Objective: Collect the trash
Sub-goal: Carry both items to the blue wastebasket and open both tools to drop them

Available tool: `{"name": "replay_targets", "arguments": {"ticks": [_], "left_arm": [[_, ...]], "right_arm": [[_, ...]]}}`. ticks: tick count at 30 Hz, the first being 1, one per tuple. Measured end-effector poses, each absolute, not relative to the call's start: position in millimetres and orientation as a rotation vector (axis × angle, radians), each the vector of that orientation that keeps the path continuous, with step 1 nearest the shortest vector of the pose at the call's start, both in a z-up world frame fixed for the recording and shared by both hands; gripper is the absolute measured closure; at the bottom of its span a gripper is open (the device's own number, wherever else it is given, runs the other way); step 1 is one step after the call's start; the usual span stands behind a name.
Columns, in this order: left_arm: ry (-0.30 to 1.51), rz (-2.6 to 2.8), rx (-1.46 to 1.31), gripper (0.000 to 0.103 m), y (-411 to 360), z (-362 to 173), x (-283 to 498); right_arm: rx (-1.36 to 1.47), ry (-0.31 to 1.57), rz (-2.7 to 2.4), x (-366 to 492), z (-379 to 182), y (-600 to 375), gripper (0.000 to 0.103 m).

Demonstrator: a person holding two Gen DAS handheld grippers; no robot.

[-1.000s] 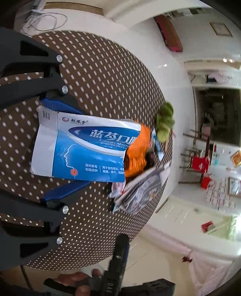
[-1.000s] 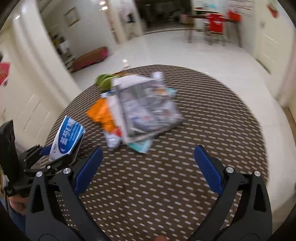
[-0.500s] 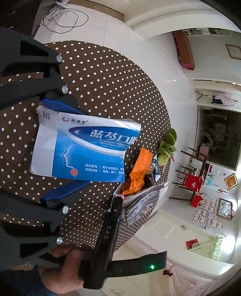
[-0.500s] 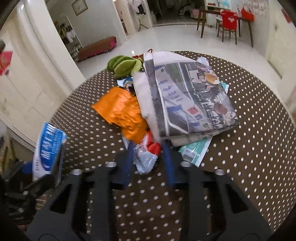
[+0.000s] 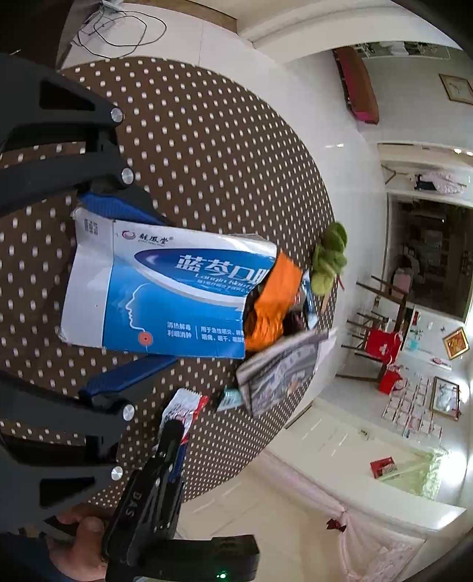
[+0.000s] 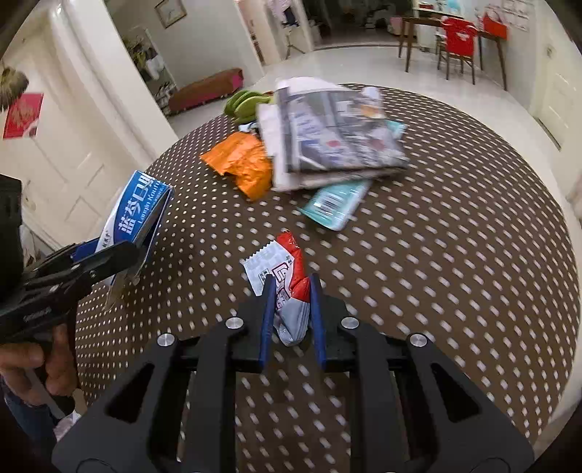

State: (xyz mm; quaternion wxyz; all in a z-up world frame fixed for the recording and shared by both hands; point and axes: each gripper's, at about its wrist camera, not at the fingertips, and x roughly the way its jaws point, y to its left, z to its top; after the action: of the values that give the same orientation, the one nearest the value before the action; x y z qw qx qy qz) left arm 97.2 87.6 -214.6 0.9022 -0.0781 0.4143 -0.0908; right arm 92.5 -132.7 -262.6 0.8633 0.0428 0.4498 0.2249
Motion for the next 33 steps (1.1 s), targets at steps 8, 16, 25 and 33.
{"name": "replay_targets", "arguments": {"ticks": [8,16,25,33], "left_arm": [[0.844,-0.275,-0.123,0.037,38.5,-197.9,99.5],[0.83,-0.388,-0.059,0.037,-40.0,-181.9,110.8],[0.81,-0.512,-0.001,0.037,-125.3,-168.2,126.0],[0.827,-0.566,0.043,0.037,-177.4,-170.4,146.3]], "right_arm": [[0.191,0.872,0.392,74.1,-241.9,-200.7,0.085],[0.319,0.797,0.25,64.3,-222.6,-302.8,0.085],[0.424,0.758,0.018,51.8,-225.0,-431.1,0.085],[0.523,0.885,-0.108,65.5,-292.9,-505.3,0.084]]}}
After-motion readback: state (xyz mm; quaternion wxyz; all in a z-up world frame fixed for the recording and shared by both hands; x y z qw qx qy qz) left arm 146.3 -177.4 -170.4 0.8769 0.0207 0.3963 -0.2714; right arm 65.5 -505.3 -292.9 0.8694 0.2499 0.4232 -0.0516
